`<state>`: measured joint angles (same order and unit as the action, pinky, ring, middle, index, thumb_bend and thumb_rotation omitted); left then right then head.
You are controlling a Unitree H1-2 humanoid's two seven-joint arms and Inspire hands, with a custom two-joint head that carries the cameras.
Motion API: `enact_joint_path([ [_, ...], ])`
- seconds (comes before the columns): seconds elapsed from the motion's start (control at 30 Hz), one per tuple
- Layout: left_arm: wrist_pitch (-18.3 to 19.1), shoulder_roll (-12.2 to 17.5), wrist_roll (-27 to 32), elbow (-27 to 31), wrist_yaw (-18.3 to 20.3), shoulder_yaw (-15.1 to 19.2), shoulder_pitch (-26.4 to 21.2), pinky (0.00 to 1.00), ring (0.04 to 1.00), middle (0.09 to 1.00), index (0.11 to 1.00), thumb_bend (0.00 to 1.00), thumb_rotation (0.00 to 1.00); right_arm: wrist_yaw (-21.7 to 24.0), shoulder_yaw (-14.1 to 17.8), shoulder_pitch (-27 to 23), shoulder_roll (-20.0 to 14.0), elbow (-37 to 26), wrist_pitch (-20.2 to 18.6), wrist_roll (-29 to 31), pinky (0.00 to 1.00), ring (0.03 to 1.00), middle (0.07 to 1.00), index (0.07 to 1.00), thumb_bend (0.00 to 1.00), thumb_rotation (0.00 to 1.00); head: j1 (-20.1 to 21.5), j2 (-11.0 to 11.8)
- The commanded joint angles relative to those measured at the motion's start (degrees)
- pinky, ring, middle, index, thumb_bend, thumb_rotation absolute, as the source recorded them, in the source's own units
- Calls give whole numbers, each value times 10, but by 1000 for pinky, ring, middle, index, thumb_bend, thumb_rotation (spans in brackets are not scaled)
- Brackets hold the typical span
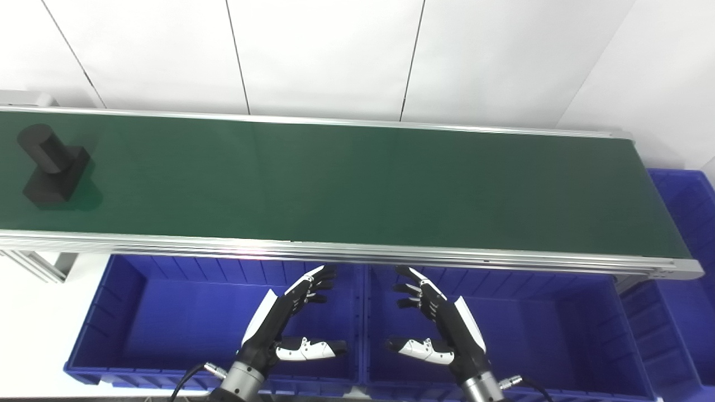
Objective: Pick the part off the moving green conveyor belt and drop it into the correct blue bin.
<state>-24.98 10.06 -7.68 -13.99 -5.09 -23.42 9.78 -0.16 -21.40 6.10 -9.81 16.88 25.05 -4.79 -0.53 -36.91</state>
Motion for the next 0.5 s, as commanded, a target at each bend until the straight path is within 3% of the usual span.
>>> enact_joint_path([
  [0.0,-19,5,0,8,-12,-2,-8,748,835,871,878,903,447,-1,1,-6,2,-8,19,2,727,828,929,882,860,479,0,0],
  [0.47,-19,4,4,14,-13,-3,-7,746,835,870,878,900,429,1,1,-4,0,-6,19,2,724,829,927,884,864,470,-1,1],
])
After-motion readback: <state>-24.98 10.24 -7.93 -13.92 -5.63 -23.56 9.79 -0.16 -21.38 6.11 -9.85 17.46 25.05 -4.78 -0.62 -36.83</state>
